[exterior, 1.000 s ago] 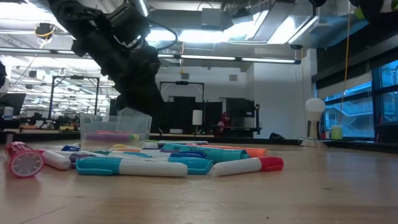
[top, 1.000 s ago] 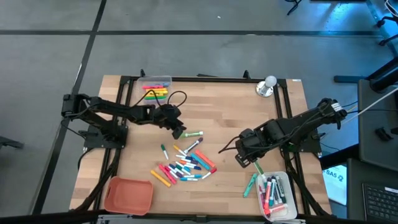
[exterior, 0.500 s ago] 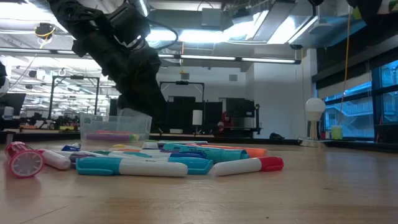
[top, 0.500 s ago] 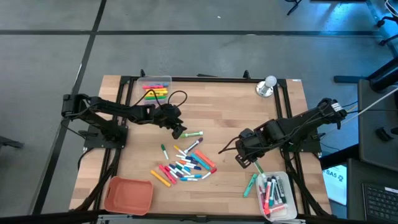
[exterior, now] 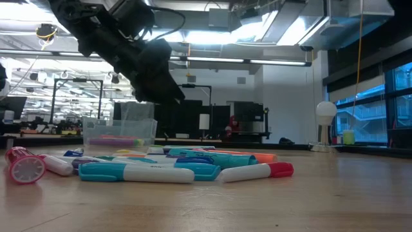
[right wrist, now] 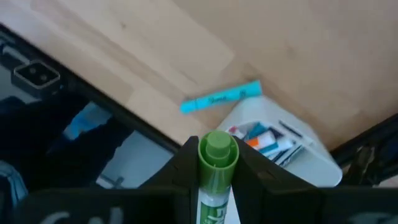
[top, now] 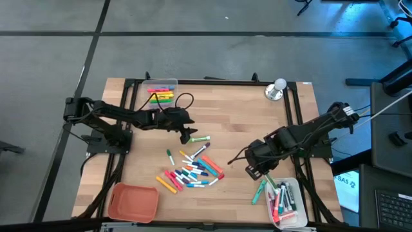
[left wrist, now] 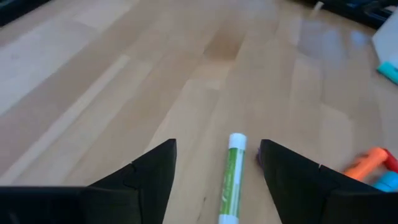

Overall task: Pick & Place Markers
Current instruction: Put the middle center pitch green pen into the white bin

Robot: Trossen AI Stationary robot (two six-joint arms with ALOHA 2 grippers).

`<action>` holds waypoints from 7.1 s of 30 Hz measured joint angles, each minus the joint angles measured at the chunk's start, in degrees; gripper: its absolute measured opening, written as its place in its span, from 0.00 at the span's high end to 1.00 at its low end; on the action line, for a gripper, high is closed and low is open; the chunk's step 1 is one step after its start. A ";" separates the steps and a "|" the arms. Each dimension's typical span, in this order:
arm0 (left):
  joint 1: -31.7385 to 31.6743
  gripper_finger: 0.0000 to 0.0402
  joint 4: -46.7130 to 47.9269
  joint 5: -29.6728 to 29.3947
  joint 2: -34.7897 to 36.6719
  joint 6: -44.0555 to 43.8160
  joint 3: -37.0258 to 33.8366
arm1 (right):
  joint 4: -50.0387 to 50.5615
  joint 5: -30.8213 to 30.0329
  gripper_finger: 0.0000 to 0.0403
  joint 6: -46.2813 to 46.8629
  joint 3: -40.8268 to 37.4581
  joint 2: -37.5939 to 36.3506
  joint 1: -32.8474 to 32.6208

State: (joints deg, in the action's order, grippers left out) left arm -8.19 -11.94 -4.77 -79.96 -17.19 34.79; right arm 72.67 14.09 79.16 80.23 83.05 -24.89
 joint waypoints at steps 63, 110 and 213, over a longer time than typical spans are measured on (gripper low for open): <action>-1.46 0.44 -0.05 -0.72 -5.55 -7.41 -0.02 | 0.48 -4.33 0.84 15.27 0.00 -1.95 -19.76; 5.66 0.44 -13.42 4.30 -14.27 17.93 0.00 | -13.76 6.95 0.61 45.30 -20.21 -0.63 -23.21; 0.31 0.83 -13.40 -0.15 21.22 -25.74 0.00 | -85.54 -33.55 0.42 -27.48 -10.88 4.75 26.99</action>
State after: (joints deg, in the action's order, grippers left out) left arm -7.88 -25.34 -4.92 -58.75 -42.93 34.79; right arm -12.87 -19.46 51.67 69.34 87.80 2.10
